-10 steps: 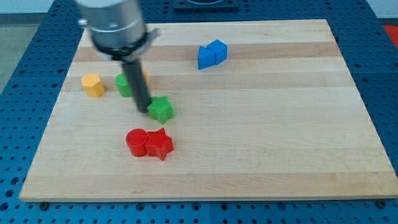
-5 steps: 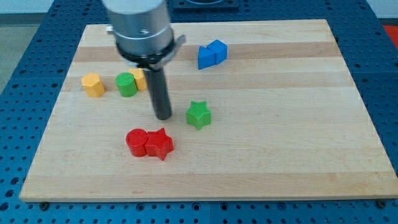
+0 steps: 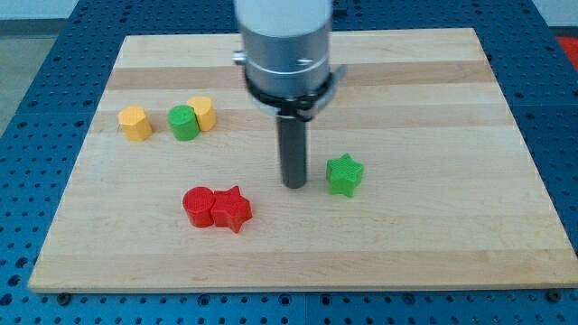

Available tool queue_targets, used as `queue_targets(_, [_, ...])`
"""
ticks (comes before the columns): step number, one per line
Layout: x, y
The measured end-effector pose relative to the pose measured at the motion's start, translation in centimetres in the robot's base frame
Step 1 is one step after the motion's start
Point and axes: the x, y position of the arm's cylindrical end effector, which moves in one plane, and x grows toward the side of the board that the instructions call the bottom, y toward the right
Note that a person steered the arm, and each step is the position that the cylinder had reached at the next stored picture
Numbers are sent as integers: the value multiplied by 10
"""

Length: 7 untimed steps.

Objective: Move the green star towards right center of the board

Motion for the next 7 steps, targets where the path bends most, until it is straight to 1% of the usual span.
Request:
queue_targets(1, [4,57])
queue_targets(2, [7,89])
queue_targets(3, [23,107])
queue_targets(4, [40,145])
queue_targets(5, [40,176])
queue_targets(6, [31,185])
queue_targets(7, [-7,171])
